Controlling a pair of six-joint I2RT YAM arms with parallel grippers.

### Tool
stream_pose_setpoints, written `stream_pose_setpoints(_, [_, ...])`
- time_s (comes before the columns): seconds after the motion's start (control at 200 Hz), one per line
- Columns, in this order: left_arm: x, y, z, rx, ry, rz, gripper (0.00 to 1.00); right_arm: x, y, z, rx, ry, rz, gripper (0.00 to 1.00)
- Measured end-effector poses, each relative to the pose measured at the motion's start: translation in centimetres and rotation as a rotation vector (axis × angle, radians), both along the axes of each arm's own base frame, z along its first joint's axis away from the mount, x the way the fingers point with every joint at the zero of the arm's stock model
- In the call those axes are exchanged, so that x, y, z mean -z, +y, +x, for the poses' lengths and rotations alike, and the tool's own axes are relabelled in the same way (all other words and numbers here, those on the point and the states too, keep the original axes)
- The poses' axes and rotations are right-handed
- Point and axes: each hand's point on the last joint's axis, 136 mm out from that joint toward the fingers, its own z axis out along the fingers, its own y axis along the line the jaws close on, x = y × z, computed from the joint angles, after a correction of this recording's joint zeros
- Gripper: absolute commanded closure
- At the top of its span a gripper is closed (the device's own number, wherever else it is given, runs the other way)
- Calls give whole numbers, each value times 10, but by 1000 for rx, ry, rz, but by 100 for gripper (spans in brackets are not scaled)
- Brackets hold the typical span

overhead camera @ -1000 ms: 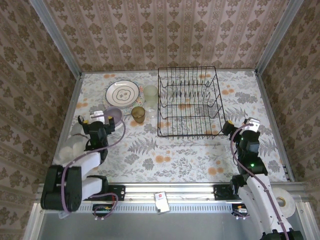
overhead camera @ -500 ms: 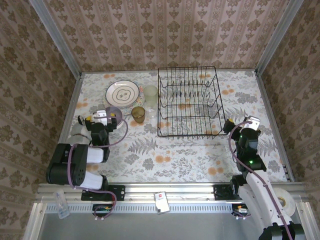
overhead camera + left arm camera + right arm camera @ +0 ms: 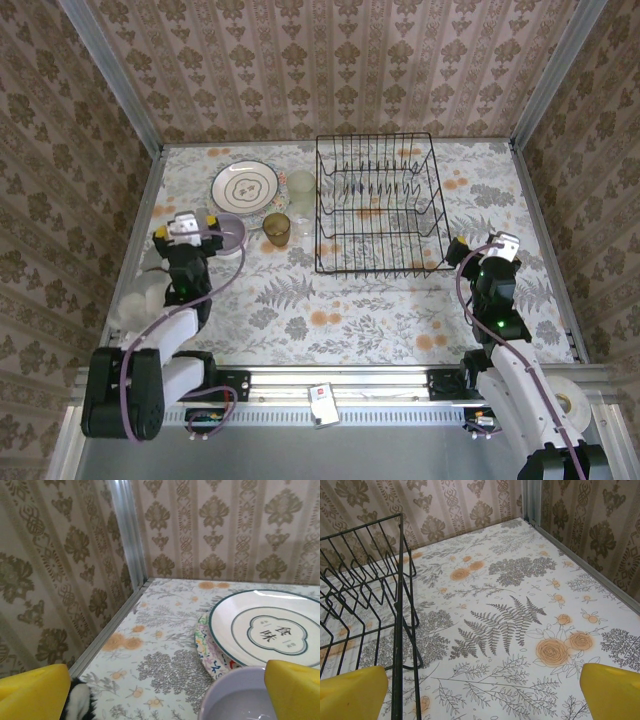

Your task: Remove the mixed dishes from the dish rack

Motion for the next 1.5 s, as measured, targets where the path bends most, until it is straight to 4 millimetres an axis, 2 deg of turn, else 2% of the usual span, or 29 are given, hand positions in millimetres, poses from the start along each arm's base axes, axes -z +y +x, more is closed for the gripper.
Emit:
stream_pose_setpoints(0.1, [-27,10,3,-70,44,-121,0,-1,-1,0,13,-8,14,0])
stream_pose_setpoints(0.2, [-55,33,-8,-135,62,-284,0,-8,-7,-5,68,-36,68,0])
stream_pose_setpoints(0.305, [-59,56,-24,-190,124,-438,0,-27,-11,-10,118,-105,154,0])
stream_pose_setpoints(0.37, [-51,59,-28,-189,211,-522,0,-44,-11,-13,122,-166,197,0])
stream_pose_setpoints(0.515, [-32,47,-29,-129,419,-653,0,-71,-1,-14,72,-237,271,0])
stream_pose_setpoints(0.62, [-21,45,-24,-110,541,-688,0,-91,11,-1,18,-190,318,0])
stream_pose_setpoints(0.755, [-5,43,-2,-70,658,-722,4,-111,39,21,-101,-118,365,0])
stream_pose_setpoints(0.85, [14,43,13,-61,735,-755,6,-107,69,28,-200,-36,366,0])
stream_pose_setpoints(0.965, [32,45,36,-61,803,-796,13,-93,101,27,-310,64,359,0])
stream_pose_setpoints(1.16, [49,42,68,-29,848,-869,27,-80,132,16,-422,148,347,0])
stream_pose_setpoints(1.385, [84,22,80,-13,940,-924,41,-75,165,12,-527,207,320,0])
stream_pose_setpoints(1.5, [100,10,81,-14,986,-956,47,-72,175,9,-560,222,310,0])
